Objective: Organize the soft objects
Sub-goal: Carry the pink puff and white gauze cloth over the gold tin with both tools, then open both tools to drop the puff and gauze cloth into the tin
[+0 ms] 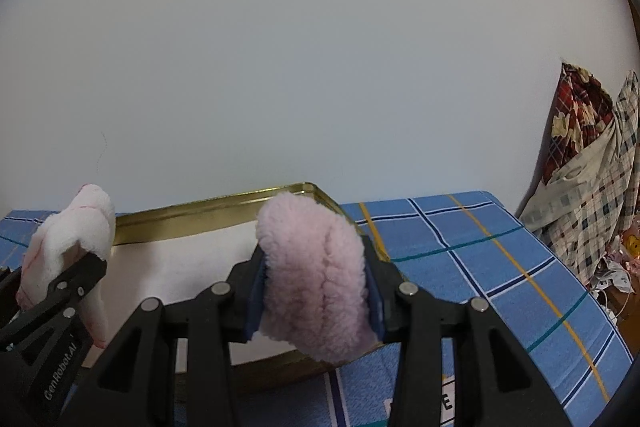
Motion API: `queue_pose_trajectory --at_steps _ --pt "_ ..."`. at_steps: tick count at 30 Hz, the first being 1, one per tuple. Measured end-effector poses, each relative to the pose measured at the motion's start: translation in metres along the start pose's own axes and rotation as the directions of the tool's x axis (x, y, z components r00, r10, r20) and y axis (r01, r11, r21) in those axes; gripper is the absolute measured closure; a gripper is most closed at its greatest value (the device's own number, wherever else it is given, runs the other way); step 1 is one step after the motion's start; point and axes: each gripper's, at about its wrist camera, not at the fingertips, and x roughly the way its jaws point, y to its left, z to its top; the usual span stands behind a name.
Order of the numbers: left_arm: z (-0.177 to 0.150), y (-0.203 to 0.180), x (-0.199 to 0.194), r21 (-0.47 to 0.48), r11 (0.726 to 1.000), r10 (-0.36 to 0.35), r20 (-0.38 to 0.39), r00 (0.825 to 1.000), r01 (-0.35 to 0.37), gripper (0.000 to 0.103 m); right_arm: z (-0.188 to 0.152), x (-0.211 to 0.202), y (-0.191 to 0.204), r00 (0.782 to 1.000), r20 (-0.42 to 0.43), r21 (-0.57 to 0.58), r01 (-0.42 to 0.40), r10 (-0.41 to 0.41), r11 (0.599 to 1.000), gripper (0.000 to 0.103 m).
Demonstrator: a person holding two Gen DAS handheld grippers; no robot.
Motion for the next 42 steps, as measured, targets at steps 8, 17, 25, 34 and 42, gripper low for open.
queue_pose_trajectory --at_steps 8,17,25,34,42 --pt "0.005 0.004 0.012 0.002 1.0 0.007 -0.028 1.0 -0.007 0.076 0.0 0.004 0.005 1.0 -0.023 -0.024 0.007 -0.007 1.0 0.061" --pt "0.008 -0.001 0.02 -0.004 1.0 0.006 -0.044 0.999 -0.006 0.076 0.0 0.007 0.01 0.999 -0.05 -0.039 -0.005 0.003 0.999 0.059" --pt "0.007 -0.004 0.021 0.005 1.0 0.01 -0.051 0.999 -0.01 0.075 0.0 0.009 0.011 0.998 -0.061 -0.045 -0.011 0.008 0.999 0.057" --pt "0.006 -0.006 0.032 0.009 1.0 0.012 -0.079 0.997 -0.011 0.075 0.0 0.01 0.013 0.997 -0.076 -0.049 -0.029 0.025 0.998 0.054" --pt "0.006 -0.01 0.042 0.016 1.0 0.023 -0.104 0.994 -0.022 0.075 -0.001 0.014 0.016 0.995 -0.095 -0.059 -0.043 0.037 0.997 0.045"
